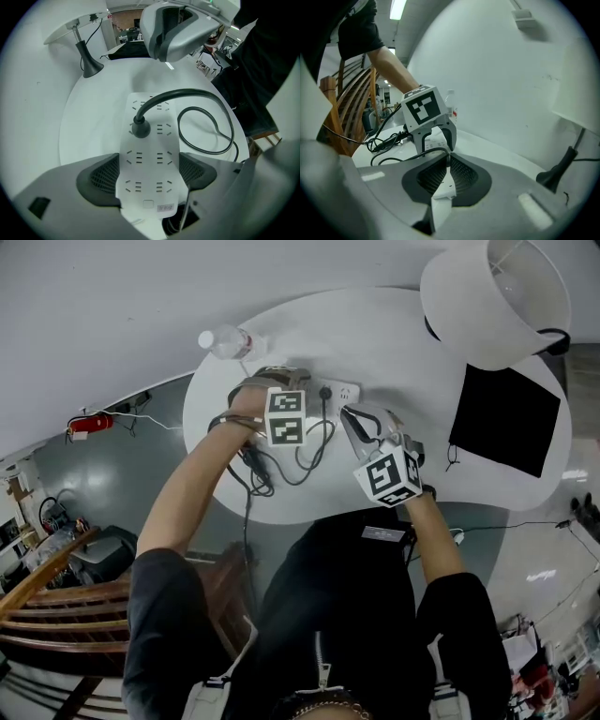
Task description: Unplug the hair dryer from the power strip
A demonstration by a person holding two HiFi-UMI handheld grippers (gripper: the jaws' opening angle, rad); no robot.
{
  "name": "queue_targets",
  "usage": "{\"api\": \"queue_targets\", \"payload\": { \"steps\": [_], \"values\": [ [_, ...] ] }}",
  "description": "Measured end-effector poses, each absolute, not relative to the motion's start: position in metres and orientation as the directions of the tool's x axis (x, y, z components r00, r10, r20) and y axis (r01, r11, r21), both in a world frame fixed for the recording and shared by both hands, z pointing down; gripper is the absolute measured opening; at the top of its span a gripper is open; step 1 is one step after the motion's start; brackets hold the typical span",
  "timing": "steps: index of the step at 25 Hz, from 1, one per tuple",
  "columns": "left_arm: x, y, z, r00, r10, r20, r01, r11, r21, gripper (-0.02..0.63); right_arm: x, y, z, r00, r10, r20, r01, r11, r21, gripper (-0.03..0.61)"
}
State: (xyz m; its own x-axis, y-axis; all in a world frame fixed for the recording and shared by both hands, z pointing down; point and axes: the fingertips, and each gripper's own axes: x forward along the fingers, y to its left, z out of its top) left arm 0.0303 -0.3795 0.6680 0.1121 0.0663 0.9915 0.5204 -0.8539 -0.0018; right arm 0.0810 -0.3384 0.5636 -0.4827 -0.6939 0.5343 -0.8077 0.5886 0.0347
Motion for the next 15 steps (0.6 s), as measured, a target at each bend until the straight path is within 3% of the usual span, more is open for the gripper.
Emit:
{"api": "queue_targets", "payload": {
  "steps": [4, 15],
  "values": [
    [0.03, -0.38, 0.669, 0.101, 0.074, 0.992, 0.52, -0.854, 0.011, 0.382, 0.077, -0.346, 0.575, -0.517, -0.67, 0.534, -0.786, 0.618, 0.014, 0.075],
    [0.03, -0.38, 0.67, 0.081, 0.098, 0.992, 0.526, -0.85, 0.041, 0.382, 0.054, -0.372, 0.597, -0.545, -0.623, 0.561, -0.74, 0.672, 0.027, 0.106]
  ]
}}
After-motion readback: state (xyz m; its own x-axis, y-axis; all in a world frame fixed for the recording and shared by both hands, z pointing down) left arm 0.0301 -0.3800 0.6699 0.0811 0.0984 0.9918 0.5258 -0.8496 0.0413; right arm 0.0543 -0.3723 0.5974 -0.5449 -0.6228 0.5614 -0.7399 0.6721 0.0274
